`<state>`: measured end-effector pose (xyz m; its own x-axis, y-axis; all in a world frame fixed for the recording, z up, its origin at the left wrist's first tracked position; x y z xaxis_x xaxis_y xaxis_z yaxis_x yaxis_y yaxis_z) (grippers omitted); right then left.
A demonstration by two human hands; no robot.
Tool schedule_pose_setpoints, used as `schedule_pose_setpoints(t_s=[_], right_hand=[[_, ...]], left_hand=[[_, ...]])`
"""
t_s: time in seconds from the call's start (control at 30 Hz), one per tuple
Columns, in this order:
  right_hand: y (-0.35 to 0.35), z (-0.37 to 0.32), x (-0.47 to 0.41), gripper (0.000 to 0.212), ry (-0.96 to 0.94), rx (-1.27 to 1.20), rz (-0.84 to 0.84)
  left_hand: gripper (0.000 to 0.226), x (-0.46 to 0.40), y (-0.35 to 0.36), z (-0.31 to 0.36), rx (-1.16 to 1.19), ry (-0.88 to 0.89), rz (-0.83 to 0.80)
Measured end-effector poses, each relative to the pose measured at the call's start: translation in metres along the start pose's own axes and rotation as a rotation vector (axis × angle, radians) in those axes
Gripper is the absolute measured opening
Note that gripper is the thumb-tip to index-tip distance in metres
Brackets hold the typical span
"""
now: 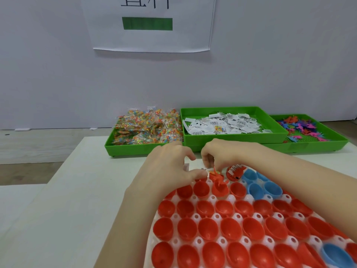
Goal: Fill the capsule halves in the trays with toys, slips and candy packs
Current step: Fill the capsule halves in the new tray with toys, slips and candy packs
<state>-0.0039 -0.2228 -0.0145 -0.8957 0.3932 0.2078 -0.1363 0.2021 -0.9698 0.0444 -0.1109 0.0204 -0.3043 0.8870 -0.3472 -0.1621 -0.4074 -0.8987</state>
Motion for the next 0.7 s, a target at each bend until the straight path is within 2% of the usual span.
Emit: schedule_pose_setpoints(t_s=[0.23,0.4,0.6,0.7], right_hand=[[0.005,0.008,-0.003,0.023,0.043,-0.065,-0.035],[0.003,0.008,-0.003,0.015,0.076,-0.040,-0.017],[0.007,0.011,-0.004,0.025,0.165,-0.084,-0.083],[0.007,0.011,-0.005,0.037,0.188,-0.103,-0.120]], left_hand=[[0.028,0.001,-0.009,0.001,0.059,0.018,0.080],[0.027,0.000,-0.014,0.002,0.082,0.021,0.132],[0.027,0.000,-0.014,0.002,0.097,0.026,0.146],[0.030,-0.001,-0.013,0.001,0.241,-0.020,0.152]])
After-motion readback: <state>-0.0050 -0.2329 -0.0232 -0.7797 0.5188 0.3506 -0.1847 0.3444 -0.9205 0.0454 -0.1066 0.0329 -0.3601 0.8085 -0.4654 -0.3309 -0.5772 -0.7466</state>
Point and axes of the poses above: each hand's wrist, its own x-axis away from the middle knuckle, its own y-axis out of the palm, z = x × y, the point moved 6 cm from there along -x, towards the middle knuckle, and after that the axes turned 8 degrees about z, right-handed, at the moved point
